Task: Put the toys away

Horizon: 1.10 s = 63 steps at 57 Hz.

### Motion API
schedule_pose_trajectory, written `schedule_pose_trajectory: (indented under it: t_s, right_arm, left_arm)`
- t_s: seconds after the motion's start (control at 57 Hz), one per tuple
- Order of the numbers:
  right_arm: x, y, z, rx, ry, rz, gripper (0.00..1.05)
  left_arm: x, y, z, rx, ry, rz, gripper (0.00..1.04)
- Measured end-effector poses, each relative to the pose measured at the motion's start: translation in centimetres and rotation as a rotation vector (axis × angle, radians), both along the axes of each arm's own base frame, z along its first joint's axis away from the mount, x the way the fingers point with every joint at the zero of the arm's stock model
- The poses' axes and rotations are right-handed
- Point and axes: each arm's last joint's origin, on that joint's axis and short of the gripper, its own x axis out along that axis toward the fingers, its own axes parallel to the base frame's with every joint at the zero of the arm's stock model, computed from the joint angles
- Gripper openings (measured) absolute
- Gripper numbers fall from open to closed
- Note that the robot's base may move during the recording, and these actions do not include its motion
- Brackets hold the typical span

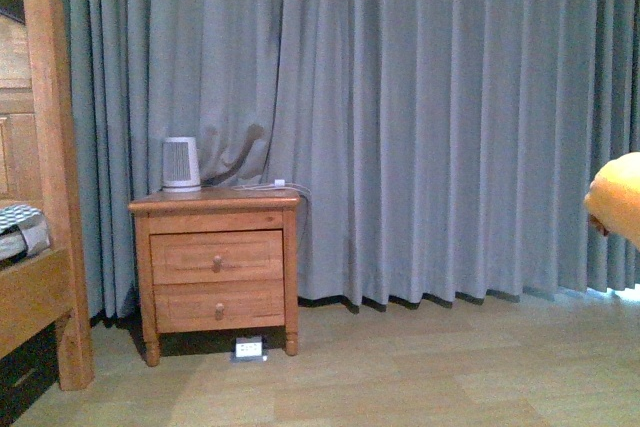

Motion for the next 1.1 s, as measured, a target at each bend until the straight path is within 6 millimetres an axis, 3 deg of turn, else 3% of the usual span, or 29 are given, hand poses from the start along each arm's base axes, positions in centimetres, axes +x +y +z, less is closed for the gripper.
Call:
schedule_pose_trajectory:
  t_s: [1.105]
  right_arm:
    - [0.01, 0.0, -0.01, 0.0, 0.001, 0.0, 0.2]
  left_arm:
    - [0.0, 0.0, 0.0, 0.0, 0.0, 0.0, 0.99]
